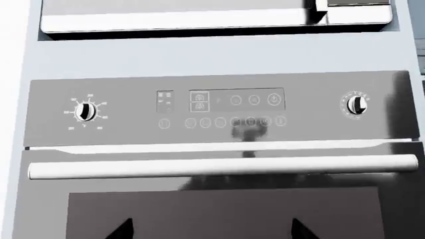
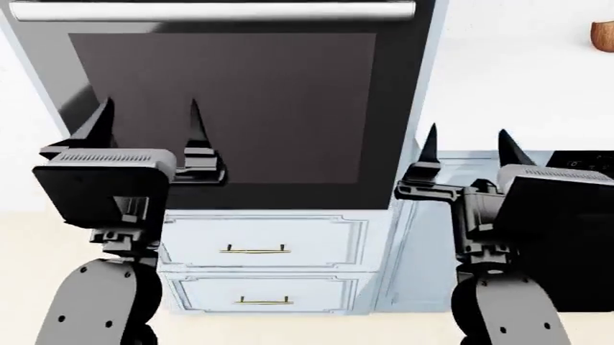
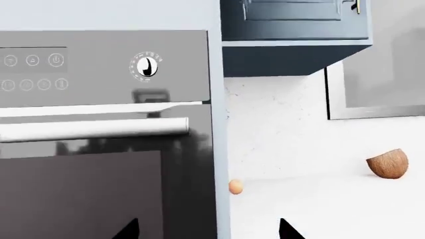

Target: Open the microwave door

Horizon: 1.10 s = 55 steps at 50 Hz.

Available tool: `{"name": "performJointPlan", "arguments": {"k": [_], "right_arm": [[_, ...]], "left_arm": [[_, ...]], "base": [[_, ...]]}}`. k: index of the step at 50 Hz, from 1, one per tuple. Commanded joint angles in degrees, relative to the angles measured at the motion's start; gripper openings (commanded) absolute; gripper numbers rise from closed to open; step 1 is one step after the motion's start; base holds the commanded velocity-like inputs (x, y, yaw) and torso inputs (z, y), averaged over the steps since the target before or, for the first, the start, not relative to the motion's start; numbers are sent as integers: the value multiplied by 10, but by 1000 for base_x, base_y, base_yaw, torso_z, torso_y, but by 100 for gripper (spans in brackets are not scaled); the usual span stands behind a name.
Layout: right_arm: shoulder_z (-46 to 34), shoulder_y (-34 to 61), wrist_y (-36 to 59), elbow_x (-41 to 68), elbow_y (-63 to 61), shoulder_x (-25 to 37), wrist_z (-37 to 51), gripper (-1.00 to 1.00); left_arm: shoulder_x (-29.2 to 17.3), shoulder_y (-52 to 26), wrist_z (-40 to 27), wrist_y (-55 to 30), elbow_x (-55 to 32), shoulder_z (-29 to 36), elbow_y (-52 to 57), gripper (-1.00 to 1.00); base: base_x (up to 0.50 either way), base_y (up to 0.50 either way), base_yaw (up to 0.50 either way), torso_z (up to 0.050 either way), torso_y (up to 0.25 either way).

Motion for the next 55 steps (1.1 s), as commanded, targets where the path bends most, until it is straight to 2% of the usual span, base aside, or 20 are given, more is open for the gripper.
{"name": "performJointPlan", "arguments": {"k": [1,15,28,33,40,55], "right_arm": [[6,139,111,22,-79,21,16,100],[16,309,210,49,-111,40,22,100],[47,413,334,102,-210,45,38,100],[54,418,348,113,-229,46,40,100],[57,422,355,119,-239,51,41,100],[54,403,337,122,-235,50,42,100]], "left_arm": [[-16,-151,-8,-104,-25,-15,56,100],[-27,-332,-16,-184,-53,-38,43,100],[-49,-404,-24,-301,-101,-77,127,100],[-51,-408,-26,-331,-118,-88,156,100],[-48,-402,-30,-333,-123,-90,161,100],[-49,-396,-38,-339,-127,-86,160,100]], "base": [[0,0,0,50,0],[0,0,0,50,0],[0,0,0,50,0],[0,0,0,50,0],[15,0,0,0,0],[486,-103,0,0,0]]}}
